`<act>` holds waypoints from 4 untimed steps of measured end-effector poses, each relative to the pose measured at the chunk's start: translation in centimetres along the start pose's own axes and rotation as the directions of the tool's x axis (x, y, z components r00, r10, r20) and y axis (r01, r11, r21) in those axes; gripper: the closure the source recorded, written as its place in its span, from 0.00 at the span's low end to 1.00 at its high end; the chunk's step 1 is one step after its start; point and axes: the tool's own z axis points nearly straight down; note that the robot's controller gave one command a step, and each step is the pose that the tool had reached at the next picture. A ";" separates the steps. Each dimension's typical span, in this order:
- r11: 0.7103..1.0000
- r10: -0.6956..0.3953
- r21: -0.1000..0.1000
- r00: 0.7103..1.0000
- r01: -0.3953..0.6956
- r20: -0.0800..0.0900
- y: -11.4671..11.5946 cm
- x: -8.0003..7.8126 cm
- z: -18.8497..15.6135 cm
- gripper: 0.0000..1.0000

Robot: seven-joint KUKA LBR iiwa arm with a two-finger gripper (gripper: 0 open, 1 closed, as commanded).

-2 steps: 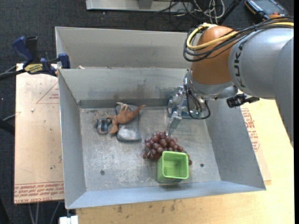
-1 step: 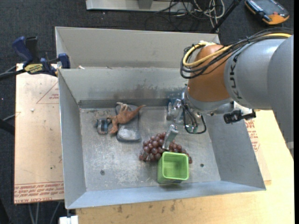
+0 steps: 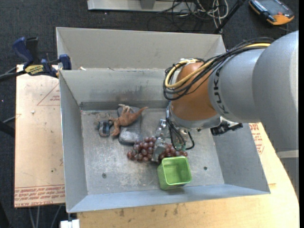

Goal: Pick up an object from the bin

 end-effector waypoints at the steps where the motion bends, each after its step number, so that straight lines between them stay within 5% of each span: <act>1: 1.000 0.000 0.000 1.000 0.000 -0.002 0.0 0.1 0.1 0.00; 2: 1.000 0.002 -0.001 1.000 -0.002 0.002 0.0 -0.1 -0.1 1.00; 3: 1.000 0.002 -0.001 1.000 -0.002 0.002 0.0 -0.1 -0.1 1.00; 4: 1.000 0.012 0.000 1.000 -0.012 0.000 -1.7 0.1 -13.5 1.00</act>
Offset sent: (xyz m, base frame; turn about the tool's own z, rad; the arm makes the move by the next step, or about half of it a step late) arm 0.0000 0.0000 0.0000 0.0000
